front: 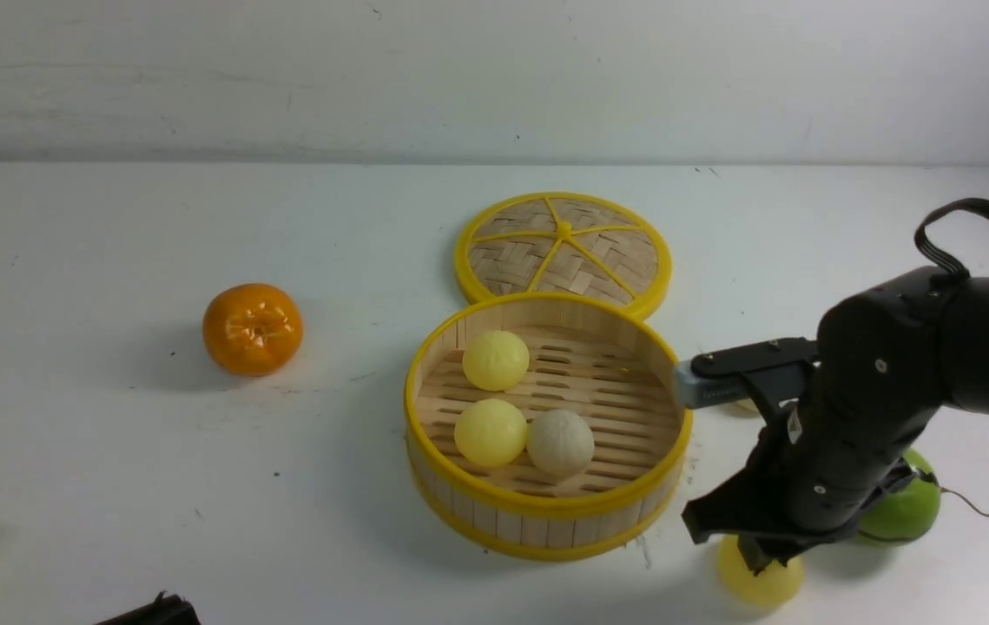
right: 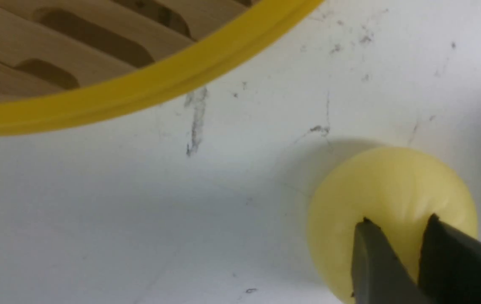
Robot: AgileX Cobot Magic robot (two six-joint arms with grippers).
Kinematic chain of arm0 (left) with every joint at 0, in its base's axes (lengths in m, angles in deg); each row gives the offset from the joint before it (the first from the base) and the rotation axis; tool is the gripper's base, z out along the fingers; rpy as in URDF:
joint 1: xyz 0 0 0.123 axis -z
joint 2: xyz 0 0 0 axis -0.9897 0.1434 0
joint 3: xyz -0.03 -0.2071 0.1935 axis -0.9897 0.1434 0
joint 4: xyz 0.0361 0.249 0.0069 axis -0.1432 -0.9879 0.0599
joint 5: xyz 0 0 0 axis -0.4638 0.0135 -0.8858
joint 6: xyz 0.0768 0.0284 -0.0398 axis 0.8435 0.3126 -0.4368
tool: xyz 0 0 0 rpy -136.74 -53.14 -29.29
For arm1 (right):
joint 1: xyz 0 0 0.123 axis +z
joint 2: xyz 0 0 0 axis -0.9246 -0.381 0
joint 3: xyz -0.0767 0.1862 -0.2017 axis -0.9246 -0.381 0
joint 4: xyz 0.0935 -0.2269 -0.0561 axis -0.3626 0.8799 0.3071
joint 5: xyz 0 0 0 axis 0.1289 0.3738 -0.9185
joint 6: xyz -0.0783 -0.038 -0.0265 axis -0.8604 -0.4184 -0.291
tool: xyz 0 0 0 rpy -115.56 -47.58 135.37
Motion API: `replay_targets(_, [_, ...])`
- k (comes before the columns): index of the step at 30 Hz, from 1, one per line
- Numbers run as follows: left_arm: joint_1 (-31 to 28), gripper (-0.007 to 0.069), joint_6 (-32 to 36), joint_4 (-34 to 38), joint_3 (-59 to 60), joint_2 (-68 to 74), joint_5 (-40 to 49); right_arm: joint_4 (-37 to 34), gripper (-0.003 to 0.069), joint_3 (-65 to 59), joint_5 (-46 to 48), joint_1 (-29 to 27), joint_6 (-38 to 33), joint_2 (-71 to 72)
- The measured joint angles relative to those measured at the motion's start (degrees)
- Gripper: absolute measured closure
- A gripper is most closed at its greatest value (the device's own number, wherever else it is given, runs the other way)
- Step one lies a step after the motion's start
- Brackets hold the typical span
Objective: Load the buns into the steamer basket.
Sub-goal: Use the right arm to grab a steamed stuffed bun, then use the right arm to put the steamed stuffed bun into the steamer
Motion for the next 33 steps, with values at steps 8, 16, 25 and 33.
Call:
replay_targets(8, [0.00, 0.0624, 0.00, 0.00, 0.00, 0.00, 0.00, 1.76, 0.0659, 1.47, 4.49, 0.04, 0.00, 2.75])
replay_targets(16, [0.00, 0.0618, 0.00, 0.00, 0.00, 0.00, 0.00, -4.60, 0.0651, 17.74, 10.57, 2.17, -5.05, 6.05])
replay_targets(25, [0.00, 0.0609, 0.00, 0.00, 0.00, 0.00, 0.00, -5.41, 0.0645, 41.00, 12.00, 2.99, -6.92, -15.64])
replay_targets(33, [0.00, 0.0603, 0.00, 0.00, 0.00, 0.00, 0.00, -4.19, 0.0635, 49.48, 13.05, 2.93, -4.56, -24.28])
